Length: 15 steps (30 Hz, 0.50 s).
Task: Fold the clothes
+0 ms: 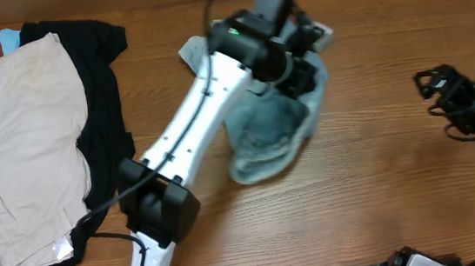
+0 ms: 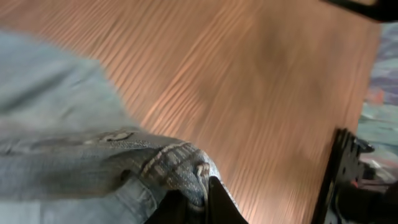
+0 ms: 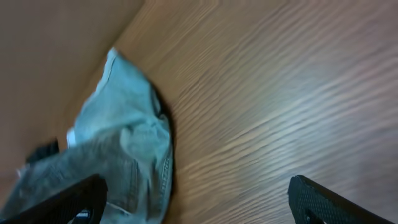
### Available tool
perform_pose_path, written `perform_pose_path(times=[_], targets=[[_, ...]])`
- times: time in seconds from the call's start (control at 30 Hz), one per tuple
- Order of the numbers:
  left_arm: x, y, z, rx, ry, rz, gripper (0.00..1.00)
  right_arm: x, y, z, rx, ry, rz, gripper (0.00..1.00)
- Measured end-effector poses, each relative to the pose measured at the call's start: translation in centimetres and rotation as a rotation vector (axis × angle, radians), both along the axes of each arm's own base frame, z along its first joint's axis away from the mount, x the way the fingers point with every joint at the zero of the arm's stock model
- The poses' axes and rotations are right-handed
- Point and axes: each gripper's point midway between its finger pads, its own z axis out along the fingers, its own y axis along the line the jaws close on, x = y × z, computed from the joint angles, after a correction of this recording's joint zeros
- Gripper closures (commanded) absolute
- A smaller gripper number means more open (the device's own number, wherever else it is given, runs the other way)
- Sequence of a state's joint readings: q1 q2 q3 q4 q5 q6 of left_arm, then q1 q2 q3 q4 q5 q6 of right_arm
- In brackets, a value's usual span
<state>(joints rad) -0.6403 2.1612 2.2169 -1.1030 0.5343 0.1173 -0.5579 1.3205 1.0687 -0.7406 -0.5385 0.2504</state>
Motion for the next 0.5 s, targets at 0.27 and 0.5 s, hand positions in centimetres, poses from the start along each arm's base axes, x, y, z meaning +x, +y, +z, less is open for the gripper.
perform_pose_path(times=[0.27, 0.5], targets=[[-4.9, -7.9, -0.4, -0.034, -0.116, -0.133, 0.0, -1.7, -4.1, 0.6, 0.071, -0.031, -0.133, 0.03], [-1.5, -6.4, -1.8, 0.065, -0.136, 0.048, 0.0, -1.7, -3.4, 0.6, 0.074, -0.034, -0.095, 0.02]])
